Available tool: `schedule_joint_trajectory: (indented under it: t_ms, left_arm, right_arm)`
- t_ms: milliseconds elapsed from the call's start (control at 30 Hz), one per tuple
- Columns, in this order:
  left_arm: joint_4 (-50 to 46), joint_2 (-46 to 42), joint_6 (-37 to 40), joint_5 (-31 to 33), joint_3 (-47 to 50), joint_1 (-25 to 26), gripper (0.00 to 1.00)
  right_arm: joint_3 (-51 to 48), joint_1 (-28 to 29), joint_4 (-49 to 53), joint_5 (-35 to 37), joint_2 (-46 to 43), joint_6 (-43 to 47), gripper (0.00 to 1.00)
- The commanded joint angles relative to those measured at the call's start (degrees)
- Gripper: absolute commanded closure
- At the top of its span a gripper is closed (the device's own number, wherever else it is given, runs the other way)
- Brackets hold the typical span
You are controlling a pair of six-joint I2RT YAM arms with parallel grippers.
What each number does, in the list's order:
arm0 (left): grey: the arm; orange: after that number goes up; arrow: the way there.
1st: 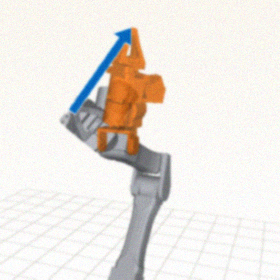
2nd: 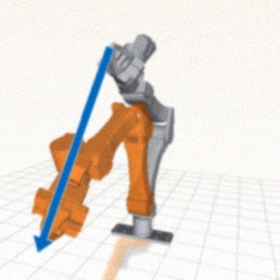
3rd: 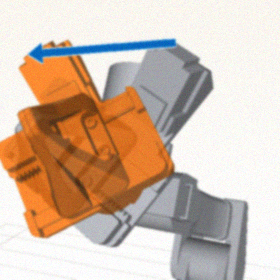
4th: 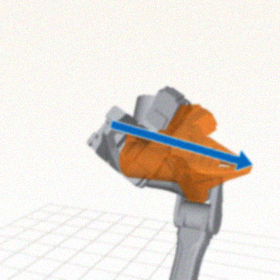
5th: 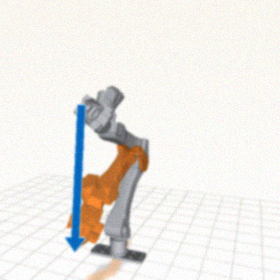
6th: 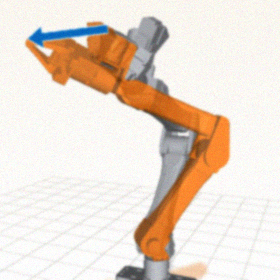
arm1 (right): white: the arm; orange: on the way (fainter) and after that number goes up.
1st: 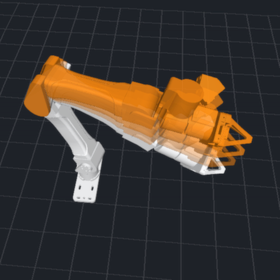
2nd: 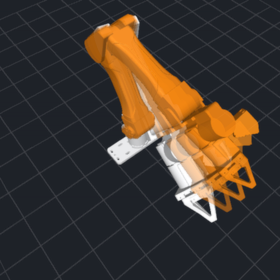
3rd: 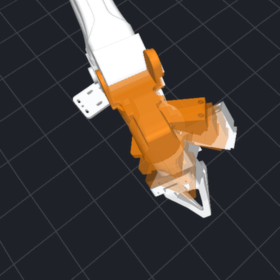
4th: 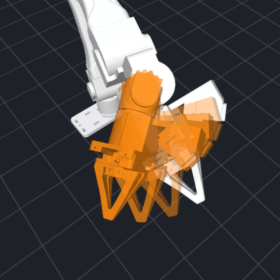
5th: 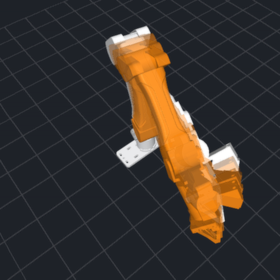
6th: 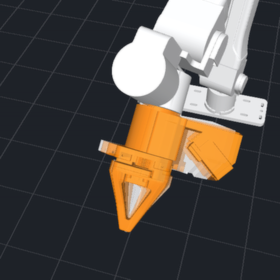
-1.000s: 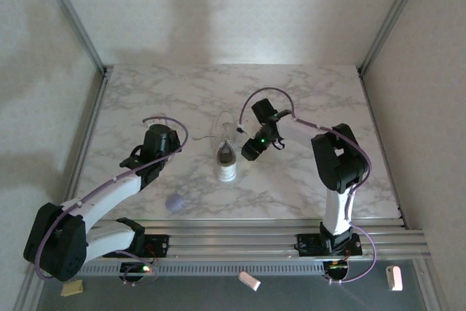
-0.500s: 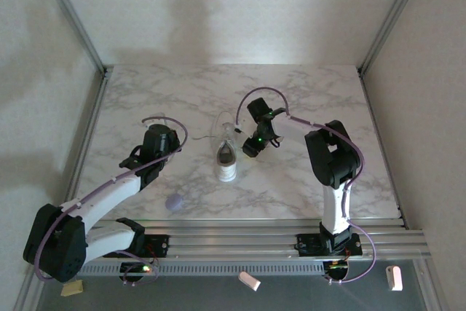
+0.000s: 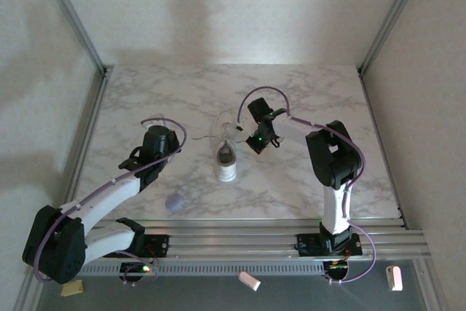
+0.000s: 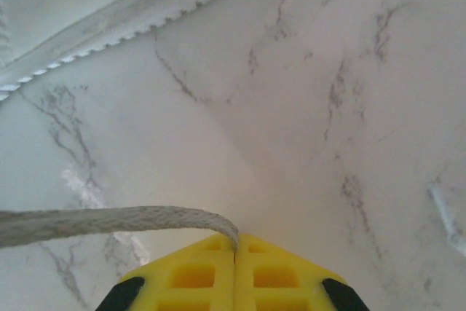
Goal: Tie the shoes
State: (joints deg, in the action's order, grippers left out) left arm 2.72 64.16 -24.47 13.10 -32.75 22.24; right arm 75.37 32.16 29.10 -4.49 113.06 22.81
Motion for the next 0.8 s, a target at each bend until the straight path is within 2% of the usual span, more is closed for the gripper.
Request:
schedule_joint_trajectory:
  t_ms: [0,200,300,367,433,567,600,700,767]
  left_arm:
    - [-0.06,-1.06,-0.47,0.61,1.07,-0.36,1.00]
    - [0.33,-0.53,0.01,0.43,1.00,-0.42,1.00]
    - [0.62,-0.44,0.23,0.17,1.13,-0.42,1.00]
    - [1.01,-0.53,0.30,-0.25,1.31,-0.47,1.00]
    - [1.22,-0.39,0.65,-0.66,1.29,-0.40,1.00]
    - [0.89,-0.10,1.09,-0.71,1.00,-0.43,1.00]
    - [0.97,-0.15,1.09,-0.86,1.01,-0.40,1.00]
    - [1.12,-0.18,1.00,-1.18,1.19,-0.35,1.00]
    - [1.22,0.23,1.24,-1.59,1.22,-0.35,1.00]
  right_arm:
    - [-0.74,0.53,3.17,-2.45,-3.33,-5.25,1.00]
    - [-2.18,2.23,3.77,0.84,-4.75,-8.98,1.00]
    - [-4.81,3.45,-0.72,5.54,-7.68,-12.68,1.00]
    - [-6.97,3.94,-4.44,8.69,-10.49,-18.60,1.00]
    - [-9.19,4.85,-6.96,9.43,-13.02,-19.75,1.00]
    - [-13.88,7.33,-12.06,18.24,-16.78,-22.54,1.00]
    - [-13.00,7.56,-10.62,19.91,-16.50,-23.68,0.98]
    - [-7.34,7.59,-0.12,20.07,-12.74,-25.75,1.00]
    - [-7.83,7.74,0.53,20.11,-12.61,-27.44,1.00]
